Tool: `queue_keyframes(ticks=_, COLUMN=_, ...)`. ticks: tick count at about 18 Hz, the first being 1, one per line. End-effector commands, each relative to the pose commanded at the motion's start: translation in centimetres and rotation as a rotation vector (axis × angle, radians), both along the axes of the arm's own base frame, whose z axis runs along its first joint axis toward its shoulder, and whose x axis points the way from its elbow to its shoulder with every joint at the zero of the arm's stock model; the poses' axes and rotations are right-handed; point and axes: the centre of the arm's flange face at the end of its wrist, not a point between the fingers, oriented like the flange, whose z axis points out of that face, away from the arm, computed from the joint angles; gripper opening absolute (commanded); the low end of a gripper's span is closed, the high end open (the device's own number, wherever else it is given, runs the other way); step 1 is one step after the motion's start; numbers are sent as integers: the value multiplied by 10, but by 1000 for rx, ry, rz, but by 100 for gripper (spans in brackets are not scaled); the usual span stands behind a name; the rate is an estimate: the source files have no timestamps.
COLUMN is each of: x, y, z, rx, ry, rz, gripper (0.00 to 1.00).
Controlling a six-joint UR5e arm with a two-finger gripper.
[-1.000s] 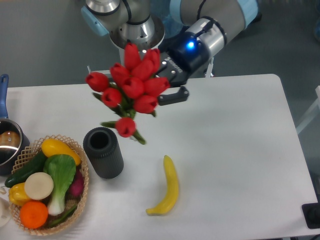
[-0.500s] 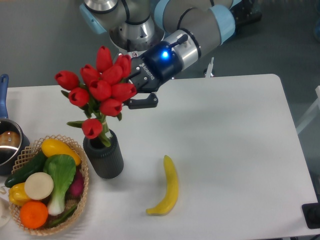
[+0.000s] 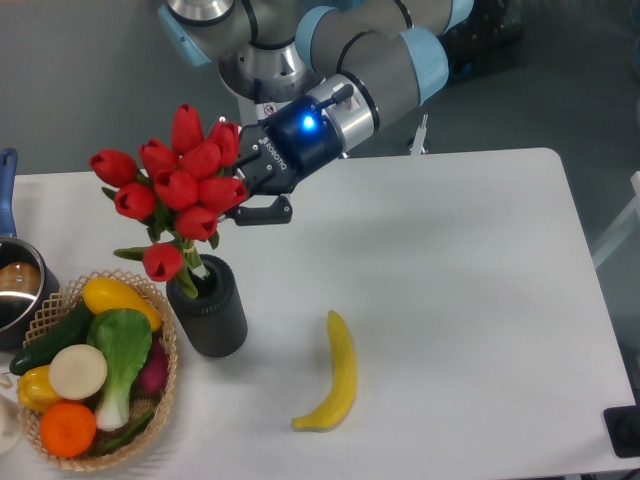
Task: Insert the flowers into the vase
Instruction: 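Lower the tulip stems down into the vase opening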
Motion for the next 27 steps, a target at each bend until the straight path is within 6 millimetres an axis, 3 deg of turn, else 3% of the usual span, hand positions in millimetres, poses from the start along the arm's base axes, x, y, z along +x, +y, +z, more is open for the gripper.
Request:
queue_keyframes(ticks=10, x=7, y=-2, z=-55, rx=-75, ry=22, rz=5, gripper=32)
queue_keyframes(ticks=15, x=21, y=7, z=-87, rx=-136, ry=79, rz=-24, gripper=34)
queue_keyframes(ticks=20, x=26, y=15, z=-102, rx=-166, ry=95, rz=-42, gripper=37)
queue_keyframes(ticks=27, x=35, y=7, z=-123, rx=-193, ry=141, rz=-54, gripper=43)
